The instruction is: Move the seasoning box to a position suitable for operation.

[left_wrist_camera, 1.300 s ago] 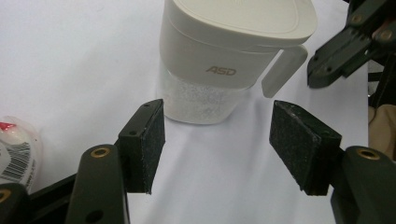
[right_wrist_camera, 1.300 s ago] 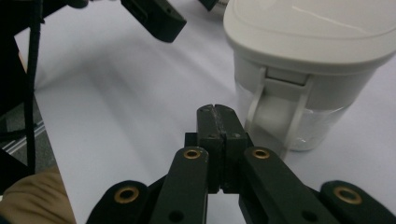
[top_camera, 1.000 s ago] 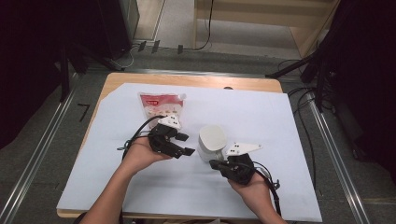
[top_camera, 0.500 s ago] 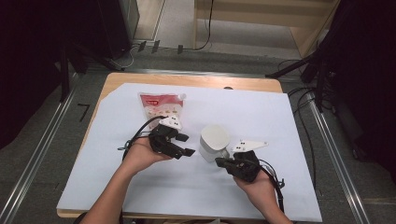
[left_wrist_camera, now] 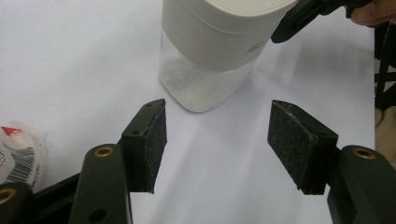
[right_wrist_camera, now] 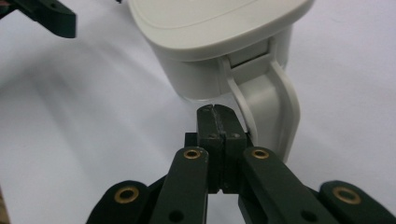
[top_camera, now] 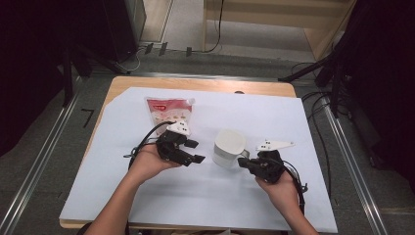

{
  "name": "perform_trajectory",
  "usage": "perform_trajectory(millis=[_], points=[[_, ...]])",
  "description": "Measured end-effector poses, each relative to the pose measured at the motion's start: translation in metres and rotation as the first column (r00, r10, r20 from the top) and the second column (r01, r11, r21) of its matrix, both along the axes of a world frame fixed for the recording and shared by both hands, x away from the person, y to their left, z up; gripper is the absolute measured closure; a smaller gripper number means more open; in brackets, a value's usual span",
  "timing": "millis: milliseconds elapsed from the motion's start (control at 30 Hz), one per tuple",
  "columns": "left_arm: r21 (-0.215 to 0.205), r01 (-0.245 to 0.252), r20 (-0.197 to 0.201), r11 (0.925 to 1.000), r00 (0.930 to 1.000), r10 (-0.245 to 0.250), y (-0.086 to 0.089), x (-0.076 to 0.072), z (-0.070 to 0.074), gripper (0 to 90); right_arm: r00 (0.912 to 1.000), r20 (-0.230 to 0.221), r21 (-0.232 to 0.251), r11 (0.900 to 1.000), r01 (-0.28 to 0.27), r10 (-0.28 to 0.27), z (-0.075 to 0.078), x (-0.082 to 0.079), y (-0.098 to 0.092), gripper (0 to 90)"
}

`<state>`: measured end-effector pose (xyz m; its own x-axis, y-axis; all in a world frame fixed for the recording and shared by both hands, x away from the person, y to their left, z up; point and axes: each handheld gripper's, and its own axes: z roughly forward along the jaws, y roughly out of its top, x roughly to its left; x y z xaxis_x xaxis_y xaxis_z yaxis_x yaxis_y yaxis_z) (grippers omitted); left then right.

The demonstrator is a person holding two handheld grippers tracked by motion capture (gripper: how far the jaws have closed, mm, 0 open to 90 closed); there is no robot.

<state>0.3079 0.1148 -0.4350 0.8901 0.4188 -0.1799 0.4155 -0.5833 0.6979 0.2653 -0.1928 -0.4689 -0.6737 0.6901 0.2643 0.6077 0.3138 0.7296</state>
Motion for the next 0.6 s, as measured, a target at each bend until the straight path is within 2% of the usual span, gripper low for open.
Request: perform_trajectory(millis=[133,167,233,333,433,600], points=[[-0.004,-0.004,-0.003,1.0000,1.0000,0.004,-0.001,0.000,0.000,38.4,0.9990,-0.010,-0.005,0.999,0.043,-0.043,-0.001,0.009,-0.010,90.0],[0.001,-0.009,-0.018,1.0000,0.9998,0.009,-0.002,0.000,-0.001,38.4,0.9989,-0.010,-0.006,0.999,0.045,-0.045,-0.002,0.010,-0.010,90.0],[0.013,-0.011,-0.016,0.9999,0.9998,0.011,-0.002,0.000,-0.001,38.2,0.9987,-0.012,-0.006,0.999,0.050,-0.050,-0.002,0.012,-0.011,90.0],[0.010,0.004,0.004,0.9999,1.0000,-0.005,-0.005,-0.001,-0.002,37.5,0.9984,-0.002,-0.014,0.998,0.056,-0.056,-0.002,0.018,-0.015,90.0],[0.004,0.004,-0.007,1.0000,1.0000,-0.004,-0.006,-0.001,-0.003,37.7,0.9980,-0.006,-0.015,0.998,0.063,-0.063,-0.002,0.021,-0.017,90.0],[-0.011,0.006,0.003,0.9999,1.0000,-0.006,-0.009,0.002,-0.005,38.8,0.9972,-0.005,-0.016,0.997,0.074,-0.074,-0.002,0.029,-0.018,90.0]])
